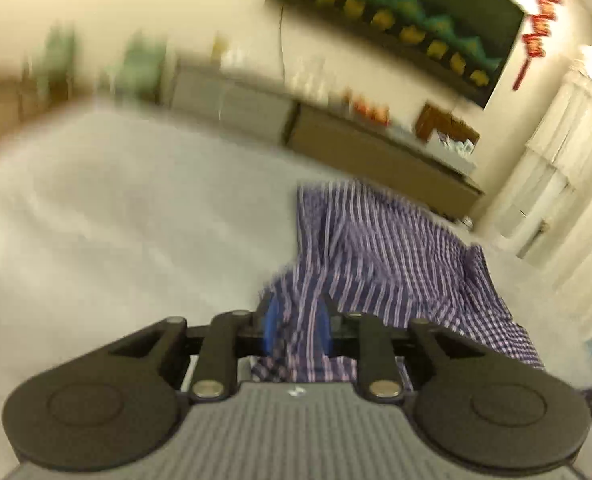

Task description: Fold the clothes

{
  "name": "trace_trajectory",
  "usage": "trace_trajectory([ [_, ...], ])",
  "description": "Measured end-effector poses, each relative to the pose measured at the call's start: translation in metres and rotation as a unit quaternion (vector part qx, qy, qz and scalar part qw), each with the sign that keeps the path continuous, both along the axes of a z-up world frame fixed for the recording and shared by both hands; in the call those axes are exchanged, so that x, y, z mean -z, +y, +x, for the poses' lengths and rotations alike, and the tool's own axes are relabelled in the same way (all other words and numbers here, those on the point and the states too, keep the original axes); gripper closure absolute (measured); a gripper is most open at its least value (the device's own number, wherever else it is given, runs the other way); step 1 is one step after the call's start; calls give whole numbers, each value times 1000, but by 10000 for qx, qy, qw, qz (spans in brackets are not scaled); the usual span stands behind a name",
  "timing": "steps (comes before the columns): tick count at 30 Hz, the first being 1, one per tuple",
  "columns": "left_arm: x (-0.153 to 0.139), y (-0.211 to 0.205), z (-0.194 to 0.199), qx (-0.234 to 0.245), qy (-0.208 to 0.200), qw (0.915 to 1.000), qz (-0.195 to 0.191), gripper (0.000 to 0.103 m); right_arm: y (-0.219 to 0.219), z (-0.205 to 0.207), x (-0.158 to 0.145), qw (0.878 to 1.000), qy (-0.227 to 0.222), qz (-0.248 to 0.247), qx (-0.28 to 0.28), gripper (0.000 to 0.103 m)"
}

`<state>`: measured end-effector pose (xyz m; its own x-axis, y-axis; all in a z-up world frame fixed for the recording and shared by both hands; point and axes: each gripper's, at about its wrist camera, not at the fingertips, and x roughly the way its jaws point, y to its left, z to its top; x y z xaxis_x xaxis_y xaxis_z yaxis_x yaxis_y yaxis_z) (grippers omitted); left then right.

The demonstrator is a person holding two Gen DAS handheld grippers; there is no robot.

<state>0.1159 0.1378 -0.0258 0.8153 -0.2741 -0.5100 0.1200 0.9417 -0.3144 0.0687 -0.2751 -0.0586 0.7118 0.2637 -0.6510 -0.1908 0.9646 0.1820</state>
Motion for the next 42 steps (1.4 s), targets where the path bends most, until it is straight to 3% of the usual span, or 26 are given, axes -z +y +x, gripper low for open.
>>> trace_trajectory([
  [1,-3,-7,-6,219,-47,9997,-91,67,-3,0,-6,9999,-149,46,52,72],
  [2,1,-16,-7,429,61,9990,-113,66,-4,2,-10,9996,-244,107,25,71],
  [4,22,-31,1,694,588,9958,7,65,-4,12,-8,9997,-172,146,-133,70],
  [6,51,-38,11,639,1240,9895,368,69,-9,24,7,9996,201,61,-181,70],
  [9,54,-33,1,556,1222,9894,547,69,-20,31,21,9978,574,-208,-254,82],
  [11,51,-31,-5,465,1298,9883,653,69,-21,31,19,9958,710,-499,-287,81],
  [14,39,-33,-12,472,1059,9899,820,71,-20,30,14,9934,705,-882,-179,73],
  [16,28,-44,-16,733,785,9913,764,66,-16,26,0,9969,408,-668,-87,71],
  [18,25,-63,-16,1041,701,9891,767,62,-5,21,-14,9991,145,-183,-342,62],
  [20,39,-72,-16,1141,964,9841,966,60,12,16,-18,9973,49,-51,-737,56],
  [21,50,-72,-16,1115,1198,9809,1054,61,20,15,-14,9953,143,-149,-950,53],
  [22,57,-70,-24,1132,1140,9807,1114,64,22,14,-5,9930,283,-339,-1095,51],
  [24,57,-77,-37,1286,1084,9755,1416,64,20,11,14,9866,571,-771,-1322,50],
  [26,51,-84,-40,1483,1273,9692,1500,63,8,10,14,9825,833,-819,-1453,43],
  [28,37,-84,-43,1641,1380,9667,1399,63,-5,13,7,9790,1115,-722,-1549,43],
  [29,21,-82,-40,1693,1255,9694,1258,62,-10,21,-3,9791,1111,-672,-1563,43],
  [32,-31,-68,-12,1560,636,9819,866,46,-21,56,-38,9845,766,-569,-1468,42],
  [35,-60,-59,42,1154,416,9904,637,42,-24,120,-62,9902,288,-521,-1266,32],
  [39,-54,-44,110,615,695,9957,51,40,-20,235,-50,9954,67,-605,-735,21],
  [42,-38,-30,119,451,941,9923,-659,40,-4,297,-22,9942,183,-809,-688,21],
])
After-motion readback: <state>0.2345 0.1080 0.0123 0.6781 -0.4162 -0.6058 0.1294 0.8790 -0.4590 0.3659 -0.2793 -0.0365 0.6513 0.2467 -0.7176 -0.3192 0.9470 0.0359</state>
